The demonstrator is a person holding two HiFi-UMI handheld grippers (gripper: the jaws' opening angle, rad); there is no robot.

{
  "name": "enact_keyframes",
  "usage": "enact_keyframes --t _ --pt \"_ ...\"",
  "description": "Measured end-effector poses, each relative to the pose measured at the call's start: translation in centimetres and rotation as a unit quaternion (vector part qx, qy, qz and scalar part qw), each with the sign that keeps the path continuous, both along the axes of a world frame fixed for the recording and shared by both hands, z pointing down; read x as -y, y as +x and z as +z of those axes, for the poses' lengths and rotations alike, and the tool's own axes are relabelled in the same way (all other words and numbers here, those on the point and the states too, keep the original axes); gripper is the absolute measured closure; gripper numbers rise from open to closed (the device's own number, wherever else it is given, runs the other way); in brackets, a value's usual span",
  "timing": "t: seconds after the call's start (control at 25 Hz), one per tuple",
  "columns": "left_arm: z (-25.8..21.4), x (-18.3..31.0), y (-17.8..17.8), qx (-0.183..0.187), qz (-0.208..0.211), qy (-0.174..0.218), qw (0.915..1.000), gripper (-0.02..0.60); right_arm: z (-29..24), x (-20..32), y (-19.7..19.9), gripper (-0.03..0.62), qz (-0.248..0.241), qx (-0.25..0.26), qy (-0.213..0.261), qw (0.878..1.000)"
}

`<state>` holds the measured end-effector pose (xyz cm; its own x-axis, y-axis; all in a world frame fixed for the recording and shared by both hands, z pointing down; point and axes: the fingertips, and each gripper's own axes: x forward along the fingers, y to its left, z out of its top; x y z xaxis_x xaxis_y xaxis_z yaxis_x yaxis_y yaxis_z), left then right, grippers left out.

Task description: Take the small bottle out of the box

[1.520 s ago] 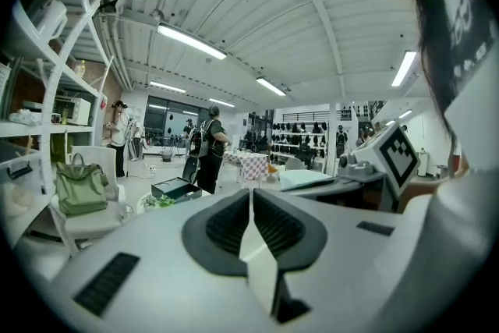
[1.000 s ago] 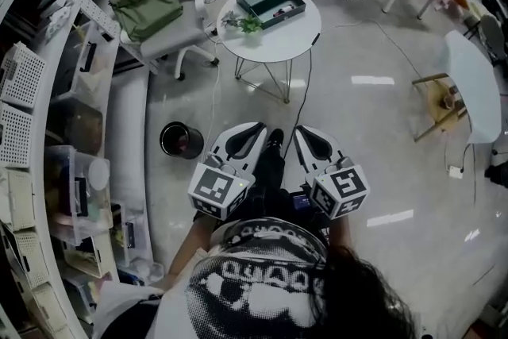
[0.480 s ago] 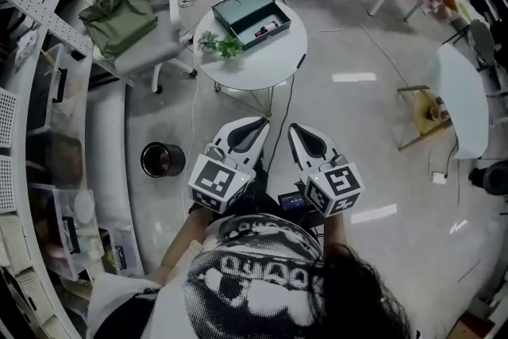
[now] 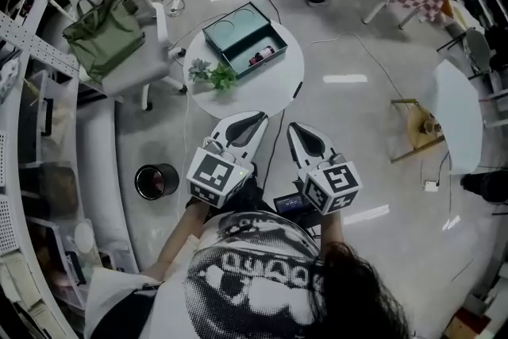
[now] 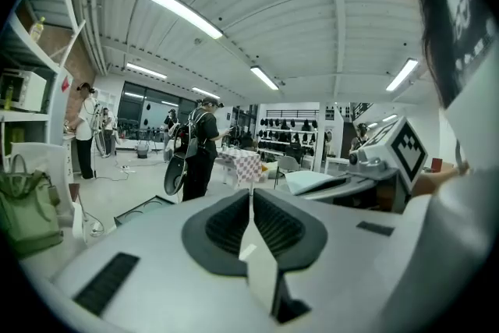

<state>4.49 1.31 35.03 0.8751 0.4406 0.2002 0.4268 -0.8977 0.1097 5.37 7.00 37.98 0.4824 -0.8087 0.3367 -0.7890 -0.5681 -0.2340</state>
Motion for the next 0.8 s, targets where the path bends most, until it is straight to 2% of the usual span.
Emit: enact_keyframes --t 0.24,0.8 --pt "-0.5 1.6 3.9 -0.011 0.013 0.004 0.9999 0.558 0.0 1.2 3.6 0.595 0.018 -0.002 -0.002 1.0" --pt "2.1 3.8 3.9 0.031 -0.012 -0.011 0.9994 0.558 2.0 3.8 4.6 0.595 -0.011 0.031 -0.019 0.999"
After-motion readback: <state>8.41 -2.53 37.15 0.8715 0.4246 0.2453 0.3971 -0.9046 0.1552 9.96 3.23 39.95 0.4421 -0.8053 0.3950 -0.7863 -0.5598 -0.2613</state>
